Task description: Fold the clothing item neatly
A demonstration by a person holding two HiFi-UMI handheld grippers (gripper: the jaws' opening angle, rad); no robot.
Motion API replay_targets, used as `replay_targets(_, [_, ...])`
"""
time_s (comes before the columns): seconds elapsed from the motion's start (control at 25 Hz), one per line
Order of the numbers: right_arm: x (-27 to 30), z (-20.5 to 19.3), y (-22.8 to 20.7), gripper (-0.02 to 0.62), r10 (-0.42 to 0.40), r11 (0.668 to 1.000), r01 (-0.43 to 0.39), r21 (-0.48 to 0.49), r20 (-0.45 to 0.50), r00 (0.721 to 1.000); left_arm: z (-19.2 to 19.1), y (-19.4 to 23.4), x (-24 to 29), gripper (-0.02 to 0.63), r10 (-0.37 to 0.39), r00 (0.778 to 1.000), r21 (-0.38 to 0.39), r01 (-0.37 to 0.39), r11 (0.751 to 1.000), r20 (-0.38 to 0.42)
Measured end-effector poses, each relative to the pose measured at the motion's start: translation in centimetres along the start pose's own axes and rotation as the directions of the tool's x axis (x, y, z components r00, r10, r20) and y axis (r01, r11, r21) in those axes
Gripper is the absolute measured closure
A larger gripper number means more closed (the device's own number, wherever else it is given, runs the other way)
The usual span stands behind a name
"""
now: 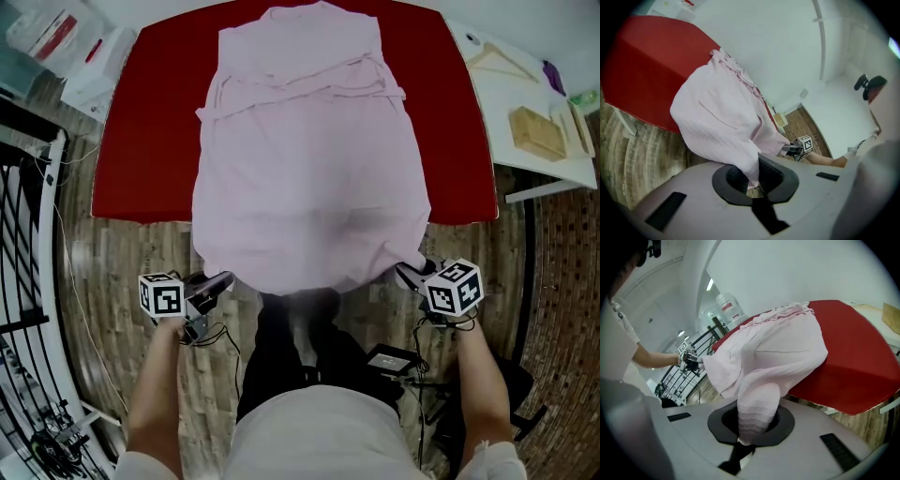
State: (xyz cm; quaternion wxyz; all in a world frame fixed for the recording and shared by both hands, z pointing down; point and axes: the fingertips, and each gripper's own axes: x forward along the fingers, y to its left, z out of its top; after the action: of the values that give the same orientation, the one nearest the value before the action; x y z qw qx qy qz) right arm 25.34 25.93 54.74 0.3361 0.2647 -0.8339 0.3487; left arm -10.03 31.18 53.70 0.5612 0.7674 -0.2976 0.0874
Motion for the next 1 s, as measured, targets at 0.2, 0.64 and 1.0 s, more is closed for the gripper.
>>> replay_targets(0.2, [-2.5, 1.9, 0.2, 0.575, 0.012, 1.000, -0.013, 0.023, 0.029, 1.000, 1.7, -2.1, -1.8, 0.595, -0.029, 0.999, -0.011, 0.029, 1.000, 0.015])
replay_targets(0.64, [-6.7, 6.6, 0.6, 0.575, 0.064, 0.997, -0.067, 0.026, 0.077, 0.995, 5.9, -6.9, -5.1, 0.595, -0.109, 0.993, 0.024, 0.108, 0.994, 0.044])
replay_targets(1.0, [-9.8, 16.7, 2.7, 0.575, 0.137, 0.991, -0.136, -0.019, 0.157, 0.978, 13.7, -13.1, -6.7, 0.595, -0.199, 0.973, 0.150, 0.181, 0.972, 0.116])
